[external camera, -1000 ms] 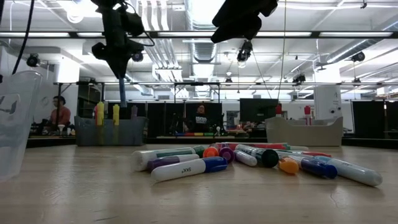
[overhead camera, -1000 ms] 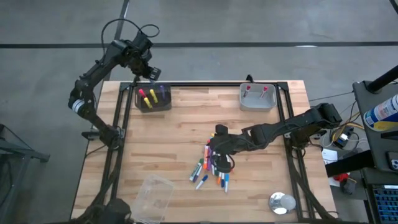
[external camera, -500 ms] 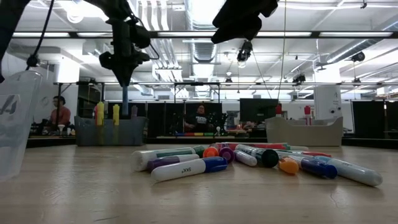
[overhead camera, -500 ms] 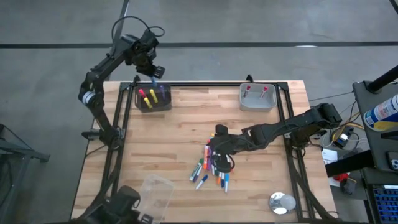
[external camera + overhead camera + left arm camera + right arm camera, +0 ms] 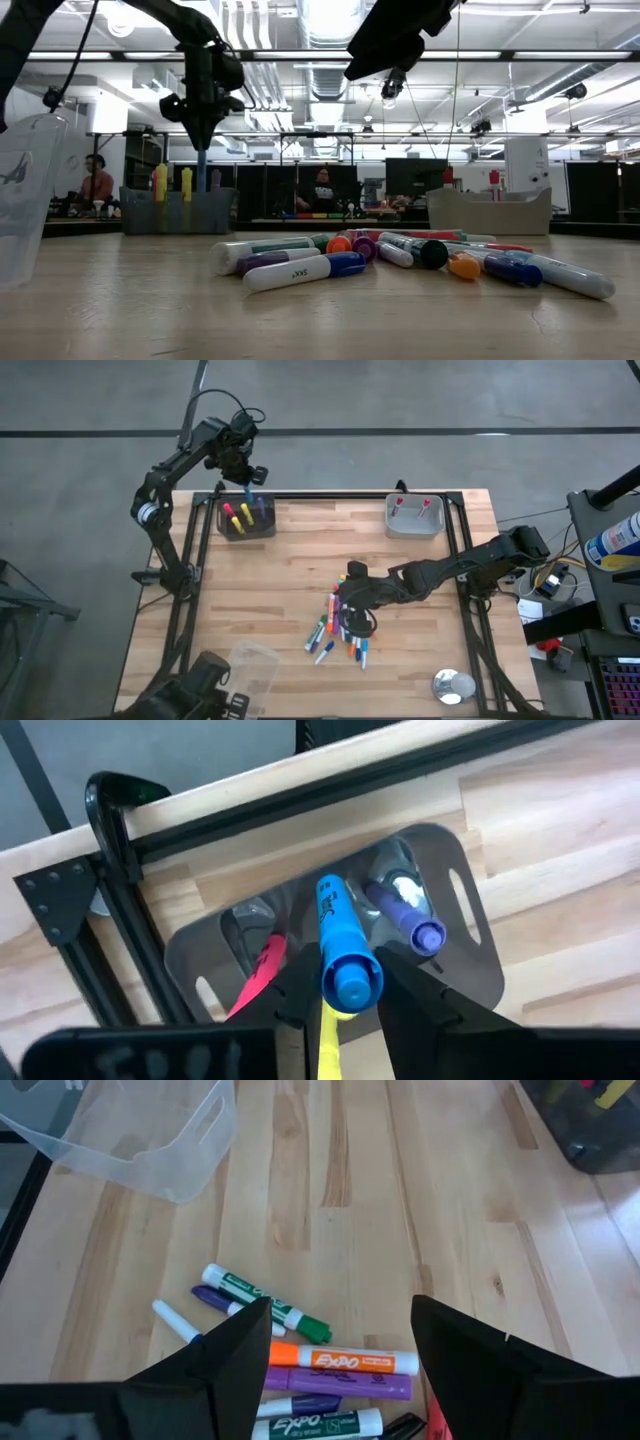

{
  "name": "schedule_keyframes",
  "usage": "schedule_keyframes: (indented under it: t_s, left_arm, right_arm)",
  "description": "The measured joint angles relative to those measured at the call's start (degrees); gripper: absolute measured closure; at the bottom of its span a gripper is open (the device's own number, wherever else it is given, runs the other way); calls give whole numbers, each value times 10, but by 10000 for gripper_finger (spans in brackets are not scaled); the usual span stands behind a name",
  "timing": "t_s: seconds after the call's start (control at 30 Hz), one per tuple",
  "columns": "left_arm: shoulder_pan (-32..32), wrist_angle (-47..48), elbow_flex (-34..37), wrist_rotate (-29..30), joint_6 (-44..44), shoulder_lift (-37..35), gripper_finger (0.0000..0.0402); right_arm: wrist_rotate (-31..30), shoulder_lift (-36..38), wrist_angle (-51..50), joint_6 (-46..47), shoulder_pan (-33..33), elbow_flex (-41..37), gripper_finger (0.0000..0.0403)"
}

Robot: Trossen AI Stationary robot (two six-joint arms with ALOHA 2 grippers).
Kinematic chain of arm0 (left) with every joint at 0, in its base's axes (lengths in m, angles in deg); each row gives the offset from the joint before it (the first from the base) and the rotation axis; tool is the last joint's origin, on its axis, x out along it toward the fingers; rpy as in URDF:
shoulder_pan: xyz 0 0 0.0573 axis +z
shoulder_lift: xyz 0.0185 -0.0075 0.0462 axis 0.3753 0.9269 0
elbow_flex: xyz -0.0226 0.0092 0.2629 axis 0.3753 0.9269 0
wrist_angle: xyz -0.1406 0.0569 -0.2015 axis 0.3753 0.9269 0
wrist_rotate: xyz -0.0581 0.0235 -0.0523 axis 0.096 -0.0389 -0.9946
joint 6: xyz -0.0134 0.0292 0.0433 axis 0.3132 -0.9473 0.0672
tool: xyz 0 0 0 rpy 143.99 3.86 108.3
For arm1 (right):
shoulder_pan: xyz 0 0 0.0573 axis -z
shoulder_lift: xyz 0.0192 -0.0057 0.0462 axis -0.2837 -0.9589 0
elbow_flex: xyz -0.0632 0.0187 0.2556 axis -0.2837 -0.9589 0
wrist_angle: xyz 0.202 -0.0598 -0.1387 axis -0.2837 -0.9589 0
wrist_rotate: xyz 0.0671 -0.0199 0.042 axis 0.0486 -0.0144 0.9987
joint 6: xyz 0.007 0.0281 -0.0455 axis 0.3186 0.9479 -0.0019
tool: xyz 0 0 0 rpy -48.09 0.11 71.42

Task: Pick & Place Markers
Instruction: Put the blue highlighter pen into the black bin

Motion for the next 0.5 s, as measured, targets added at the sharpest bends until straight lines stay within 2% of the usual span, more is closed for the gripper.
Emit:
schedule_keyframes:
  t_s: [0.5]
  left_arm:
    - [0,-22,37,-1,28,1,323]
  right_arm:
    - [0,0,0,0,0,0,166]
